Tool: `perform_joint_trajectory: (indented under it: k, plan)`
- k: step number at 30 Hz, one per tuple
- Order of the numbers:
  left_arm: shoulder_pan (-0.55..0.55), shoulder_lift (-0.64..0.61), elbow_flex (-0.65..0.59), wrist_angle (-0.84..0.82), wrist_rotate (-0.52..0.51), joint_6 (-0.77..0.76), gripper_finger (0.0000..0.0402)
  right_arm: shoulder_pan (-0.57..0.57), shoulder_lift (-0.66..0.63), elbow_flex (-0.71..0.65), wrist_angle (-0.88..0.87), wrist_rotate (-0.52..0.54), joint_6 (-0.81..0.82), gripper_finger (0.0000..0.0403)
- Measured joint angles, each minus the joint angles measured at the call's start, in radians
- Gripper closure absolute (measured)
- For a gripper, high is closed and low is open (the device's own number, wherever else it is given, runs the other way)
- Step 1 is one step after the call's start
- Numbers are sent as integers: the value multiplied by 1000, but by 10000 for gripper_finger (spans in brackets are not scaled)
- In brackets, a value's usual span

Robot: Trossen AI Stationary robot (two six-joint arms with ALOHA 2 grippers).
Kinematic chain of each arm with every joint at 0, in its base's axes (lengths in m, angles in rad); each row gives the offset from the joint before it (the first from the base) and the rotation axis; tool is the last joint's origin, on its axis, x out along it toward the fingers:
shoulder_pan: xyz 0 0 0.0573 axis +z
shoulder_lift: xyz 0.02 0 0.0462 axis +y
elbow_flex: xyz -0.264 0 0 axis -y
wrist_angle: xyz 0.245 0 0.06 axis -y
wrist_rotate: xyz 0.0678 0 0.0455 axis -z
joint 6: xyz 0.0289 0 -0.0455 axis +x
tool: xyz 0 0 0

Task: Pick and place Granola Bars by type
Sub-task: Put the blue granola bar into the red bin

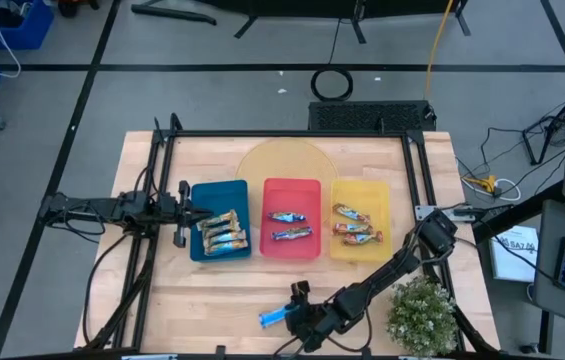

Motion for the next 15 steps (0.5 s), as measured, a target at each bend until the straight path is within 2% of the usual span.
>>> perform_joint_trajectory:
  k: [8, 15]
  plan:
    - [0, 0, 0, 0, 0, 0, 376, -13, 10, -6, 2, 14, 9, 209]
    - [0, 0, 0, 0, 0, 1, 376, -34, 2, -46, 48, 8, 40, 294]
